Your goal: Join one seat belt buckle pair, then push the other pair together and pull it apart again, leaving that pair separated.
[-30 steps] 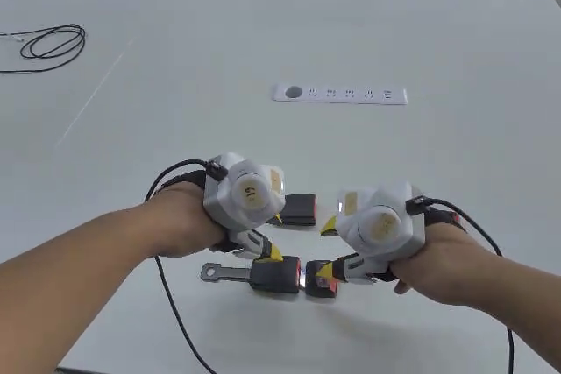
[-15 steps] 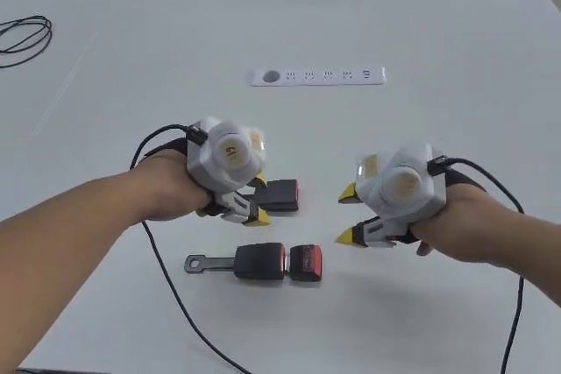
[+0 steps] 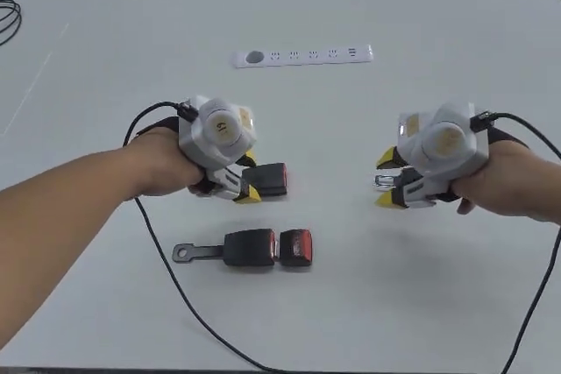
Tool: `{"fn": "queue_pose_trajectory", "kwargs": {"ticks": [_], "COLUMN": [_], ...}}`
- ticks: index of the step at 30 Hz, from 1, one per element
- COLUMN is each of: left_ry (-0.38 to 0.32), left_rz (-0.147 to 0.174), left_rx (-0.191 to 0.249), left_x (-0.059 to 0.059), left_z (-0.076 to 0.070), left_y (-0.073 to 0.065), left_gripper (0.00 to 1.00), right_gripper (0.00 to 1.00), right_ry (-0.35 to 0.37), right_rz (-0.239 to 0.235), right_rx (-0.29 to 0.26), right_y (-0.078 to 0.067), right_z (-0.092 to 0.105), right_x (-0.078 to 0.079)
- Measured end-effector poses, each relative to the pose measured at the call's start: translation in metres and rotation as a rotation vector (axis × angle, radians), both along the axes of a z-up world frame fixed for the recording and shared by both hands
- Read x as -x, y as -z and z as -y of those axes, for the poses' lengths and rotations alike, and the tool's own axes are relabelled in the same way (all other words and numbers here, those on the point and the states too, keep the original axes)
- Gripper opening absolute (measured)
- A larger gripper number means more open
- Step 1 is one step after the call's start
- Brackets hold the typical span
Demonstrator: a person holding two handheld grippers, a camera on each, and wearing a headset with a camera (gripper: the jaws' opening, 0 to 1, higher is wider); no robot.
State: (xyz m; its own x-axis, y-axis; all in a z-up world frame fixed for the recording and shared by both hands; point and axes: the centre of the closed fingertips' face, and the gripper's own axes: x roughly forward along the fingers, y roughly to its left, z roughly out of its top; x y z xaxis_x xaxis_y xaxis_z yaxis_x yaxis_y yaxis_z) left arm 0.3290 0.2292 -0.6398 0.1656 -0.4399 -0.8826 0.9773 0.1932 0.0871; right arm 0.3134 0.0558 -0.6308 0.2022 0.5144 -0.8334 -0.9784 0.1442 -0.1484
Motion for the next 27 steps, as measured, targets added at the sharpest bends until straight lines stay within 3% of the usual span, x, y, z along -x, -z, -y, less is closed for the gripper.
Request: {"fn": "queue_pose_trajectory", "kwargs": {"ticks": [9, 12, 19, 21, 27], "left_ry": [0.007, 0.011, 0.052, 0.082, 0.095], "left_rz": [-0.009, -0.018, -0.030, -0.027, -0.040], "left_rx": [-0.027, -0.033, -0.074, -0.104, -0.111], "left_x": [-0.009, -0.012, -0.014, -0.012, -0.010], "left_z": [-0.002, -0.003, -0.003, -0.005, -0.007], "left_y": [0.007, 0.011, 0.021, 0.024, 0.030], "left_gripper": [0.36, 0.37, 0.38, 0.38, 0.35], "right_gripper": [0.33, 0.33, 0.34, 0.34, 0.33], "right_ry": [0.010, 0.028, 0.024, 0.021, 0.008], "right_rz": [-0.011, -0.023, -0.052, -0.058, -0.075], "right_rx": [0.056, 0.047, 0.054, 0.058, 0.069], "right_y": [0.015, 0.015, 0.025, 0.028, 0.035], "right_z": [0.040, 0.048, 0.060, 0.061, 0.061], "right_x": [-0.013, -0.017, -0.019, -0.019, -0.018]}}
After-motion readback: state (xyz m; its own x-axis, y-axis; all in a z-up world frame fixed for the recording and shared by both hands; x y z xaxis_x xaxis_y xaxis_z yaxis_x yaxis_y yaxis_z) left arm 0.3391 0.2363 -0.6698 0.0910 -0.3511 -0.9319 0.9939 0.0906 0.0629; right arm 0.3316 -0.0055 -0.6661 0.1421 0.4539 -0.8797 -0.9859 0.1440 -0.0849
